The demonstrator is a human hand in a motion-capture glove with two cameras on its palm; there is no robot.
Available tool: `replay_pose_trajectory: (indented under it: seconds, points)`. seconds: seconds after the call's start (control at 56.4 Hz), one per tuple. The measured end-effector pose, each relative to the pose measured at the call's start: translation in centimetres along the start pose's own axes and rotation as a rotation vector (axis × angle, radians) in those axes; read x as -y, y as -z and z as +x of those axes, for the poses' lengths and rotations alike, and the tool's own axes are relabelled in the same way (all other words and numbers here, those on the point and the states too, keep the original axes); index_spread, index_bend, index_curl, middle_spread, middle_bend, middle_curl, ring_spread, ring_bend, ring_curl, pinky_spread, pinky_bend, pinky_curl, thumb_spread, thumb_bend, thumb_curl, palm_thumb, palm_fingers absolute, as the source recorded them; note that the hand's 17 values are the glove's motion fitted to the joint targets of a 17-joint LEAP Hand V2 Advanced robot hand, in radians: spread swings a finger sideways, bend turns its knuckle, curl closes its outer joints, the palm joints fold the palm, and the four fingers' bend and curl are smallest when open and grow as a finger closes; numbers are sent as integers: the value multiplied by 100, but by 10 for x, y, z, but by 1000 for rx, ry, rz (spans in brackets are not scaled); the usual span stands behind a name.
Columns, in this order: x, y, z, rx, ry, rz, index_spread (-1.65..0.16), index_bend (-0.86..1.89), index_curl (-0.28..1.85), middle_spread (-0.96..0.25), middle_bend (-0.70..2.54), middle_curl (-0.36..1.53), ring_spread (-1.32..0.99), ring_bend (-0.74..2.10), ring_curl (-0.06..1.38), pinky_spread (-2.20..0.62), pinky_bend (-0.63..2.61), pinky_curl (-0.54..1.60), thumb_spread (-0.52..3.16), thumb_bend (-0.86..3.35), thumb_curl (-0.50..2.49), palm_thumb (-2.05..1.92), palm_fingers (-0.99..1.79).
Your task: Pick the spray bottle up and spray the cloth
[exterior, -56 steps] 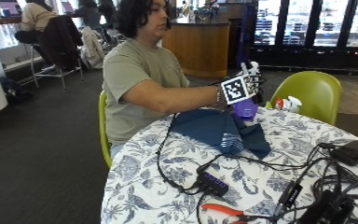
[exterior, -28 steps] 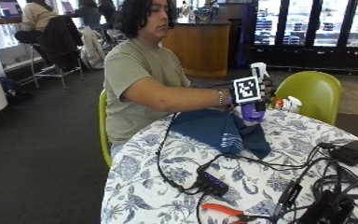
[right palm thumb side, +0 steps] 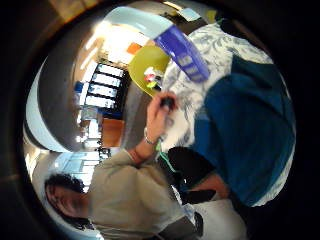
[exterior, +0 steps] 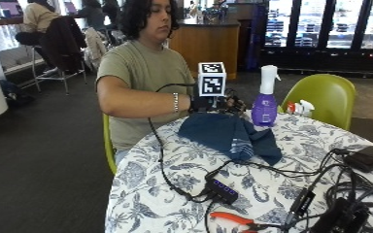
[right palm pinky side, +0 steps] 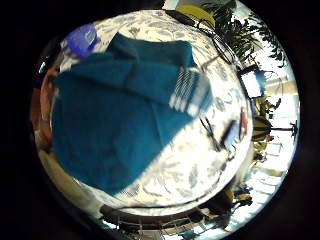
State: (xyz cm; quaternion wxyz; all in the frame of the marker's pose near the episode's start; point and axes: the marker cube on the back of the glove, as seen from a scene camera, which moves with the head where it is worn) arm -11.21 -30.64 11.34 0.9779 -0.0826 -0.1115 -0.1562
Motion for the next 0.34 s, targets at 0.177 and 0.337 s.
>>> replay_pose_trajectory:
  seconds: [0.177,0.337]
  points:
    - [-60,5,-8,-153,14,-24,-36,15,34,-3,19,37,-6,25,34,22,21,33,95,-4,40,46,37]
    - [-91,3,-16,-124,17,-3,-37,15,32,-3,18,36,-6,27,34,22,19,33,96,-3,37,45,38]
